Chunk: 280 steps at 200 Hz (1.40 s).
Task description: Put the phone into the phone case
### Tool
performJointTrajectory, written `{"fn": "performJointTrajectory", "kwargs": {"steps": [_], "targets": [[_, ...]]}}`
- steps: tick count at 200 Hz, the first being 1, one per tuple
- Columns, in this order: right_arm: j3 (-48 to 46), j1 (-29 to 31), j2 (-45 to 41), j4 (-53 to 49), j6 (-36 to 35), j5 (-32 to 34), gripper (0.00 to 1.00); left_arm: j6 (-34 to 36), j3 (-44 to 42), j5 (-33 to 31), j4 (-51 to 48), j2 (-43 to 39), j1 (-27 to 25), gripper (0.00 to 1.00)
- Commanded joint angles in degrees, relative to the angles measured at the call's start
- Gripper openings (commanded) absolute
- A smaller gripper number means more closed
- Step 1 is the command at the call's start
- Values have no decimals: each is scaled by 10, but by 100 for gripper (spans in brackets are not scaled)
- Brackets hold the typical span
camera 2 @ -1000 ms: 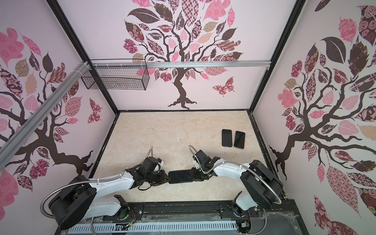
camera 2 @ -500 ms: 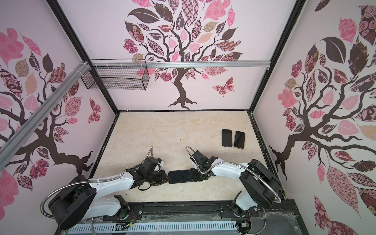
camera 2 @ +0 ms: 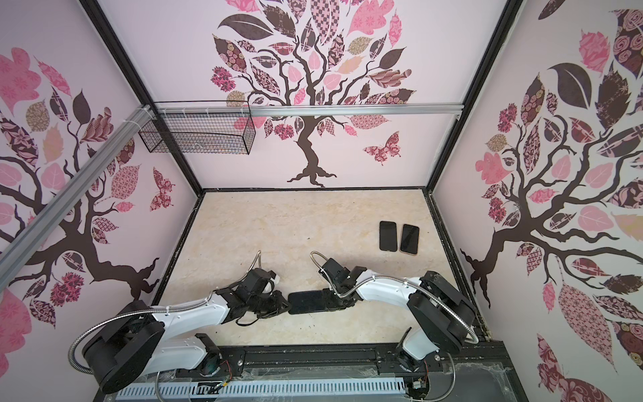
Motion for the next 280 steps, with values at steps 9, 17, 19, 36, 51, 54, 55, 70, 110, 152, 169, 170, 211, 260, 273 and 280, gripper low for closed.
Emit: {"fn": "performJointTrajectory", "kwargs": {"steps": [9, 17, 19, 36, 51, 54, 55, 70, 110, 152, 169, 170, 211, 260, 273, 280], "targets": [[-49, 47, 152, 124, -25, 30, 9, 1, -20, 18, 46, 20, -20, 16], [-46, 47, 156, 123, -26, 30, 9, 2, -19, 18, 46, 20, -20, 16], [-45, 47, 158, 123, -27, 30, 9, 2, -20, 18, 46, 20, -19, 17], [-39, 49, 168, 123, -28, 30, 8, 2, -19, 18, 45, 20, -19, 16], [-35, 52, 177, 124, -28, 31, 8, 2, -19, 18, 46, 21, -19, 16], [-35, 53, 179, 125, -29, 31, 8, 2, -20, 18, 46, 21, -19, 16], [-35, 53, 179, 125, -29, 30, 8, 2, -20, 18, 46, 21, -19, 16], [-32, 55, 188, 130, -29, 28, 7, 2, -19, 18, 46, 21, -19, 16], [-41, 59, 204, 171, -23, -1, 5, 2, -21, 18, 46, 19, -20, 17], [-50, 63, 212, 208, -19, -23, 3, 1, -22, 18, 45, 20, -19, 16], [-54, 63, 211, 221, -18, -33, 2, 2, -19, 19, 45, 22, -19, 17], [-55, 63, 211, 222, -17, -33, 2, 2, -20, 19, 45, 22, -19, 17], [-62, 63, 161, 205, -14, -21, 3, 2, -18, 15, 37, 14, -19, 16], [-49, 62, 82, 129, -20, 5, 8, 15, -12, -6, -12, -16, -19, 18], [-43, 62, 63, 111, -22, 11, 10, 15, -12, -10, -19, -25, -19, 20], [-38, 62, 54, 101, -24, 12, 9, 15, -12, -11, -22, -29, -19, 20]]}}
